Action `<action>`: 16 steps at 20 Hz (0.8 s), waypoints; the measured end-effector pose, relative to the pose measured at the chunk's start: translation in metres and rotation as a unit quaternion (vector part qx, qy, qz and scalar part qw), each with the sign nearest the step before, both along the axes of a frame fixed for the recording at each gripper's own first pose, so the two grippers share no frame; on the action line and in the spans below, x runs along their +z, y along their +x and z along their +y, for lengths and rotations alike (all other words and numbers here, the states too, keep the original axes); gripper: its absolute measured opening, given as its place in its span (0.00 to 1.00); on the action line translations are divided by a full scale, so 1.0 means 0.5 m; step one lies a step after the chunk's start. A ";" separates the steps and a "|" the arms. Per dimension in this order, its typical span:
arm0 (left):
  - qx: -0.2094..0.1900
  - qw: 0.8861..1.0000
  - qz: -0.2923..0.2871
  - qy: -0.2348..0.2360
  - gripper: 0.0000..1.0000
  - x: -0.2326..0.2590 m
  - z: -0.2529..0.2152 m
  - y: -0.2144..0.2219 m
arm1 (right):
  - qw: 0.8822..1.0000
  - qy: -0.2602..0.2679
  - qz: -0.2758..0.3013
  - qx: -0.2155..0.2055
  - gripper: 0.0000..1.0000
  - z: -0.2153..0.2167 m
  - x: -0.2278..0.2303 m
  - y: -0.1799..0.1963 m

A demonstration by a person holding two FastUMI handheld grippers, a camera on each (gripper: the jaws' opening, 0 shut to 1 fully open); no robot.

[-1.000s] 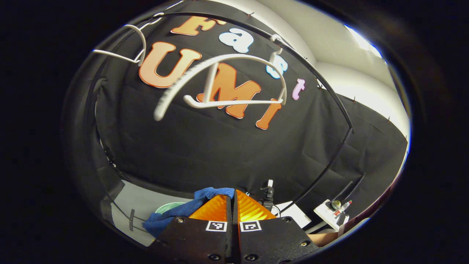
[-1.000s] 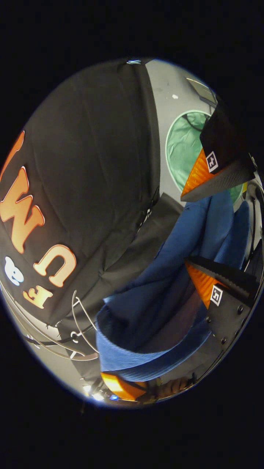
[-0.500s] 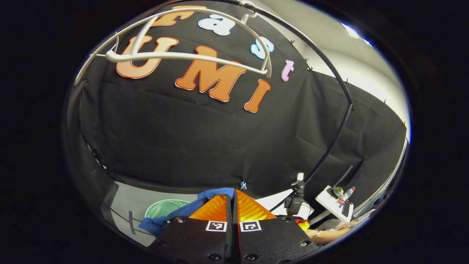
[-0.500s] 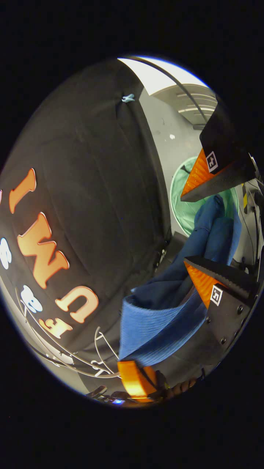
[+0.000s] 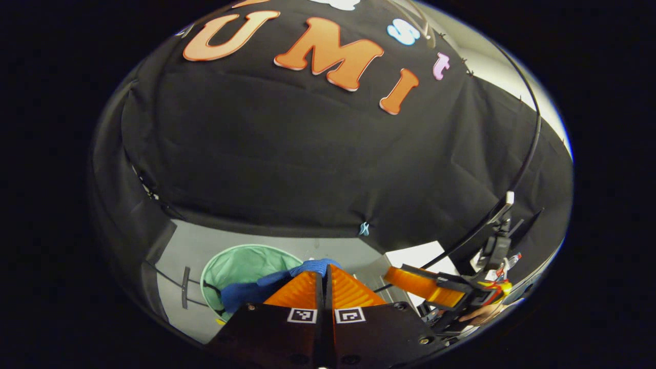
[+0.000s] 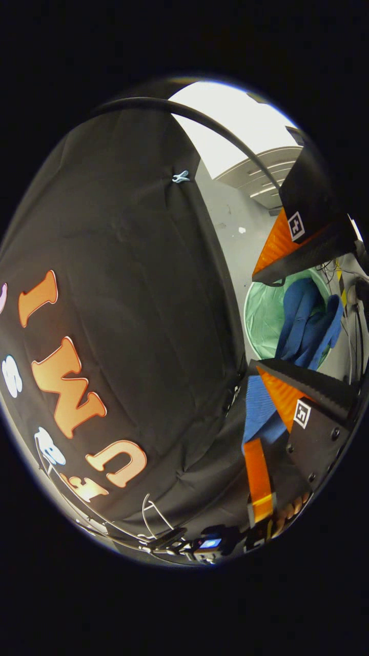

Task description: Grasp the clothes on the hanger with both hands and then place them into the laundry hamper below.

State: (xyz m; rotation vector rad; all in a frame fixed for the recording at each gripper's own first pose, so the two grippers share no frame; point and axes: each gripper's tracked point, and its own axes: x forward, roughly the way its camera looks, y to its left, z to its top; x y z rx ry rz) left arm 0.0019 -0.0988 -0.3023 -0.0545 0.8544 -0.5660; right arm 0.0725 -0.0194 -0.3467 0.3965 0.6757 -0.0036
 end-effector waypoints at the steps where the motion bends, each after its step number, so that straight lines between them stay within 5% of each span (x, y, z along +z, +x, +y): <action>1: 0.005 1.000 0.014 0.010 0.00 -0.030 0.003 0.002 | 1.000 -0.003 0.003 -0.002 0.97 -0.002 -0.003 0.003; 16: 0.057 0.983 0.116 0.130 0.00 -0.328 0.092 0.055 | 0.998 -0.010 0.066 -0.017 0.98 -0.040 -0.087 -0.011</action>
